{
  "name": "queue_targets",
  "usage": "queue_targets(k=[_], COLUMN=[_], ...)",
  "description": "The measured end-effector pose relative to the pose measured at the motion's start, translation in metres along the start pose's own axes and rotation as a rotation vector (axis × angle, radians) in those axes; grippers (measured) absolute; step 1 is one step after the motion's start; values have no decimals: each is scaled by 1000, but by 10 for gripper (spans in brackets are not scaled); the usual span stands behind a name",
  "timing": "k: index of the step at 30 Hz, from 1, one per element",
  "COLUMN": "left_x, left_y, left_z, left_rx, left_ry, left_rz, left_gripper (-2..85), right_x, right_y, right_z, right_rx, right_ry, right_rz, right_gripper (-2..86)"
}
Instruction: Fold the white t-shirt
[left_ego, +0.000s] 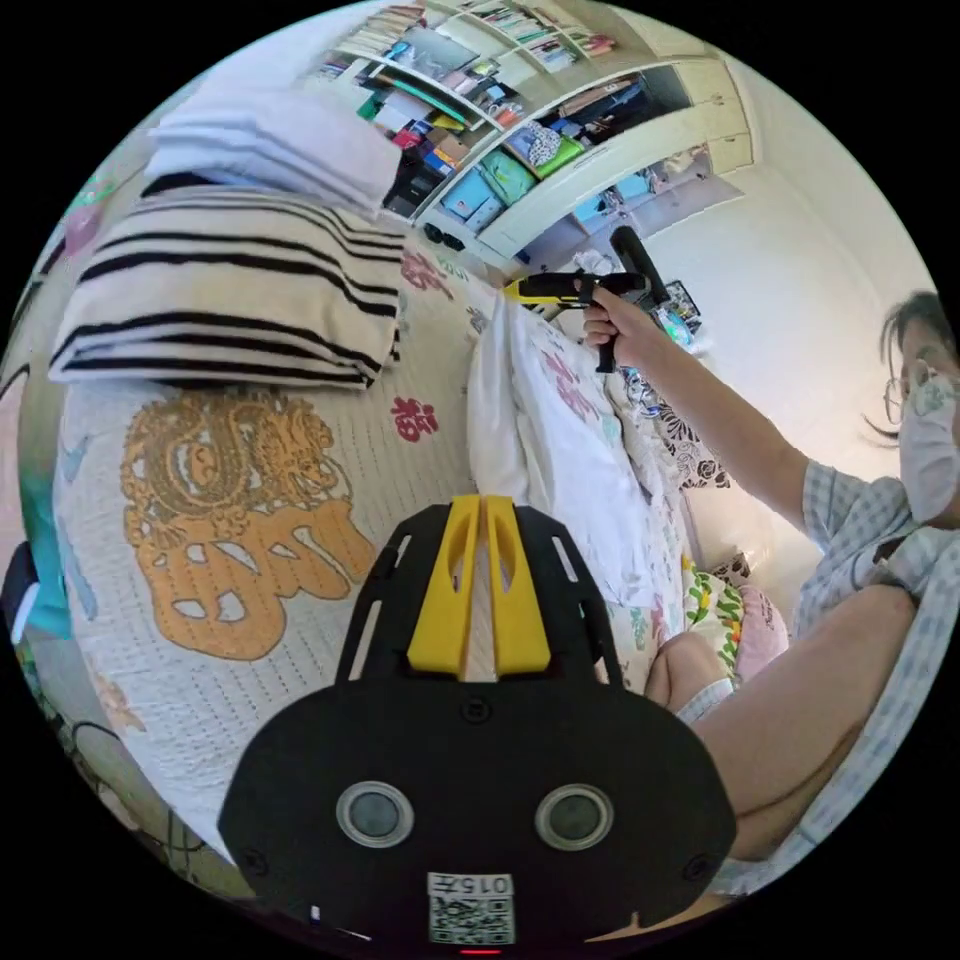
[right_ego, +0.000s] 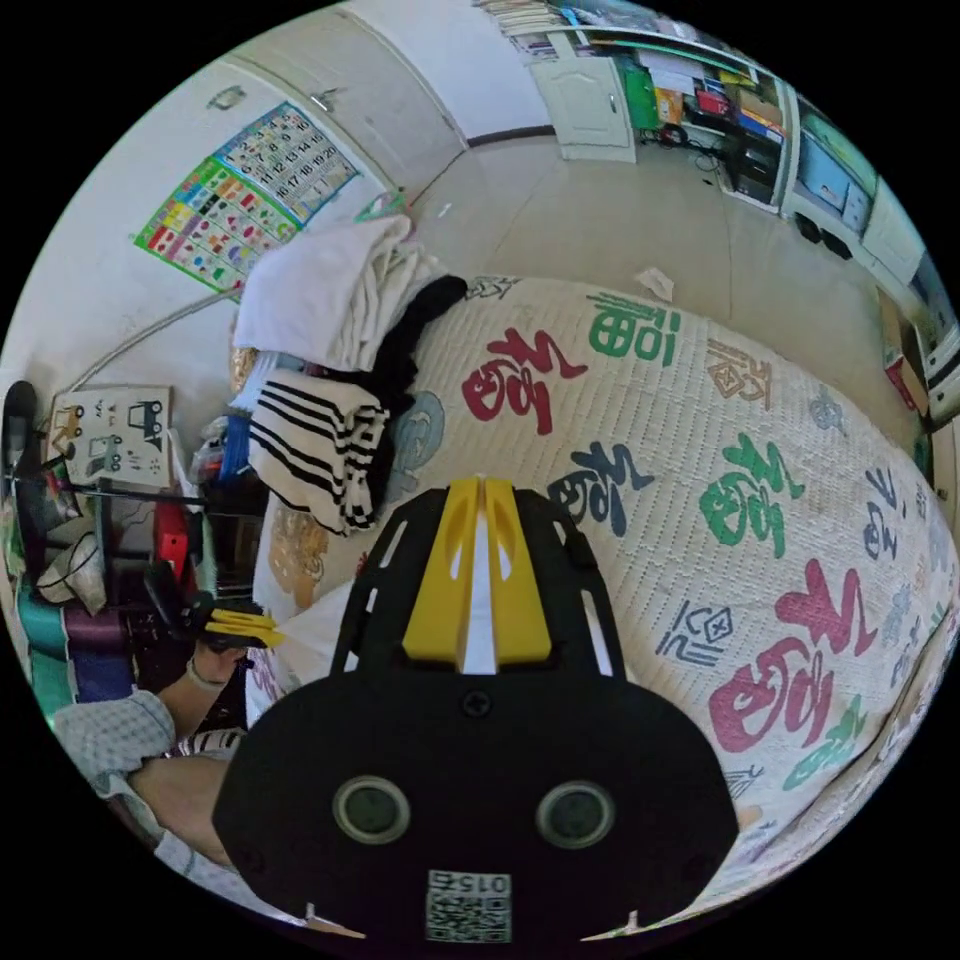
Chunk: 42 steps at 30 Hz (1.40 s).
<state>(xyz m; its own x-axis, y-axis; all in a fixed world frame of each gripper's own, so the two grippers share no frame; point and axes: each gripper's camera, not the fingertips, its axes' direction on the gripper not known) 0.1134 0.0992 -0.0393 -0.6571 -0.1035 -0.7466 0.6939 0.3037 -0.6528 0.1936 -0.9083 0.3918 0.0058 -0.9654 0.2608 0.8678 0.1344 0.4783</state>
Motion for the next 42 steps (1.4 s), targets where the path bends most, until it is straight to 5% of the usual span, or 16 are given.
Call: queue_targets(k=[7,12,17,24,32,38,42], left_x=[130,241,312,397,443,449,392], left_y=[25,53,77,120,172,159,110], left_z=[-2,94,201,329,434,397,371], left_rx=[-58,-194,-304,-490,-782,-699,-593], left_ry=[77,205,451,369,239,428,230], left_rz=[537,885,965,1175,1255,1274,989], left_gripper=[-7,-6,-4,3,71,71,96], right_x=[45,110,176,257,280,201,153], right_y=[92,212,319,438,519,559,592], right_z=[-90,-152,-182,-179,-180,-168,-136], right_rx=[167,249,301,339,407,238,113], right_ry=[-181,-120,-64,-65,-67,1,2], right_rz=[-44,64,280,538,648,435,424], right_gripper=[-1,-1,-1,2,34,75,94])
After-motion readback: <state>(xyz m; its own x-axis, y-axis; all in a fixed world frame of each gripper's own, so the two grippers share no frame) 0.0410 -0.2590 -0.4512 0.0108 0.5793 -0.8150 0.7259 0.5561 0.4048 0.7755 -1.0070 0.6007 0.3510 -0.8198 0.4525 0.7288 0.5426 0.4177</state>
